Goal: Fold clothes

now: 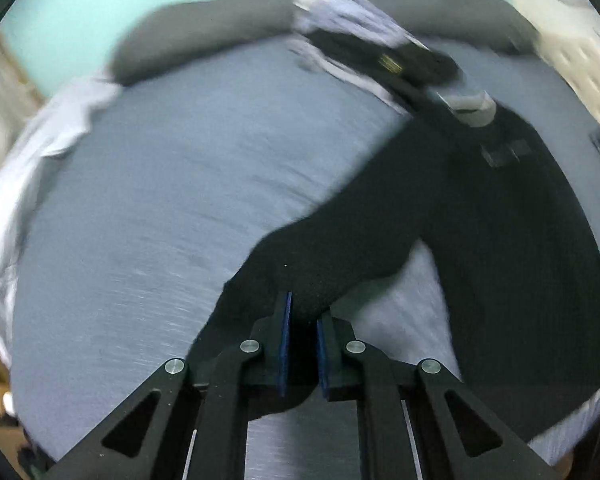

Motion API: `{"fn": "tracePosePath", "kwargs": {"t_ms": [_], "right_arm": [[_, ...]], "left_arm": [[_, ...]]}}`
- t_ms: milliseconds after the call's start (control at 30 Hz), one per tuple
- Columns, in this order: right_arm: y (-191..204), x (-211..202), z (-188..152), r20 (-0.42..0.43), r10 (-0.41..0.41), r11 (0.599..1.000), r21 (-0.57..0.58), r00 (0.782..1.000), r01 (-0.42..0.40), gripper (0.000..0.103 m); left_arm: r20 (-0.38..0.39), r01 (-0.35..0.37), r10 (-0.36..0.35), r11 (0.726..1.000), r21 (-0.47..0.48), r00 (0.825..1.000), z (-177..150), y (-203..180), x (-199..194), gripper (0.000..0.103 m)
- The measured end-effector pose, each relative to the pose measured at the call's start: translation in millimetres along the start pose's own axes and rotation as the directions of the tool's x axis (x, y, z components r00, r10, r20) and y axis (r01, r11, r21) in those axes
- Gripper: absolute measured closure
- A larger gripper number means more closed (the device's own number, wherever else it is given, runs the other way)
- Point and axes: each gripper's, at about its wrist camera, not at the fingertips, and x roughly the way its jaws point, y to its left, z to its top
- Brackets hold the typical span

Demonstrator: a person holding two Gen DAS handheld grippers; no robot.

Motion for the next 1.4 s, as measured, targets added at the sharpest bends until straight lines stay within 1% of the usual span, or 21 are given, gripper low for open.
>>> {"fn": "tracePosePath", "kwargs": {"t_ms": [67,100,167,233,300,333,367,433,533,667,767,833,867,900,933,967,1033,1067,1167,1300,1400], "right_arm": [[2,1,-1,-0.002,0.000,1.000,-0.007,1.000,0.000,0.065],[3,2,-2,-0.004,-0.001,1.000,-0.009,1.000,0.001,0.065],[3,2,-2,-0.007,-0.002,1.000,-0.013,1.000,0.002,0.065],[3,2,-2,-0.007,-0.003,1.000,-0.014,1.000,0.003,0.065],[2,2,-1,-0.006,-0.003,1.000,-0.010,1.000,0.003,0.065],[1,2,-1,-0.006,-0.003,1.000,-0.008,1.000,0.003,0.065],[1,3,-1,-0.005,-0.003,1.000,-0.007,1.000,0.003,0.065],[2,3,0,-0.004,-0.004,1.000,-0.009,1.000,0.004,0.065],[3,5,-2,-0.009,-0.006,1.000,-0.014,1.000,0.006,0.065],[7,7,-5,-0.017,-0.013,1.000,-0.028,1.000,0.012,0.065],[8,9,-7,-0.018,-0.019,0.999,-0.036,1.000,0.018,0.065],[8,10,-8,-0.020,-0.023,0.999,-0.037,1.000,0.023,0.065],[8,11,-8,-0.022,-0.026,0.999,-0.037,0.999,0.025,0.065],[7,11,-8,-0.025,-0.028,0.999,-0.038,0.999,0.027,0.065],[7,12,-9,-0.027,-0.031,0.999,-0.040,0.999,0.030,0.065],[7,13,-9,-0.029,-0.033,0.999,-0.042,0.999,0.031,0.065],[7,15,-9,-0.032,-0.035,0.998,-0.045,0.999,0.034,0.065],[7,15,-10,-0.034,-0.036,0.998,-0.046,0.999,0.035,0.065],[7,18,-11,-0.041,-0.041,0.998,-0.050,0.998,0.039,0.065],[9,18,-13,-0.045,-0.042,0.997,-0.058,0.998,0.040,0.065],[11,17,-12,-0.041,-0.043,0.997,-0.063,0.998,0.040,0.064]], "left_arm": [[-0.055,0.024,-0.022,0.999,0.040,0.998,-17,-21,27,0.091],[-0.070,0.035,-0.032,0.999,0.038,0.997,-23,-25,36,0.091],[-0.088,0.054,-0.053,0.998,0.016,0.995,-34,-28,47,0.089],[-0.085,0.092,-0.095,0.995,-0.035,0.992,-42,-18,48,0.088],[-0.068,0.131,-0.138,0.987,-0.095,0.988,-47,-7,43,0.073],[-0.053,0.149,-0.157,0.981,-0.126,0.986,-49,0,38,0.060],[-0.028,0.160,-0.166,0.976,-0.146,0.986,-51,8,30,0.052],[0.010,0.167,-0.167,0.973,-0.159,0.986,-56,24,17,0.051],[0.022,0.149,-0.147,0.971,-0.185,0.989,-63,50,11,0.051],[-0.007,0.133,-0.138,0.966,-0.223,0.990,-83,73,26,0.051],[-0.028,0.129,-0.140,0.960,-0.247,0.990,-97,82,44,0.051],[-0.049,0.106,-0.123,0.957,-0.271,0.991,-102,89,57,0.051],[-0.056,0.098,-0.119,0.953,-0.287,0.991,-105,94,63,0.051],[-0.048,0.105,-0.127,0.943,-0.316,0.991,-109,99,66,0.051],[-0.034,0.121,-0.141,0.932,-0.343,0.989,-111,104,68,0.051],[-0.027,0.126,-0.145,0.927,-0.352,0.989,-112,106,69,0.051],[-0.017,0.127,-0.141,0.929,-0.348,0.990,-111,106,70,0.054],[-0.014,0.124,-0.137,0.932,-0.340,0.991,-110,105,69,0.065],[0.004,0.116,-0.121,0.940,-0.320,0.993,-106,103,63,0.092],[0.043,0.094,-0.084,0.949,-0.301,0.995,-100,106,43,0.094],[0.084,0.046,-0.022,0.953,-0.299,0.996,-99,117,19,0.094]]}}
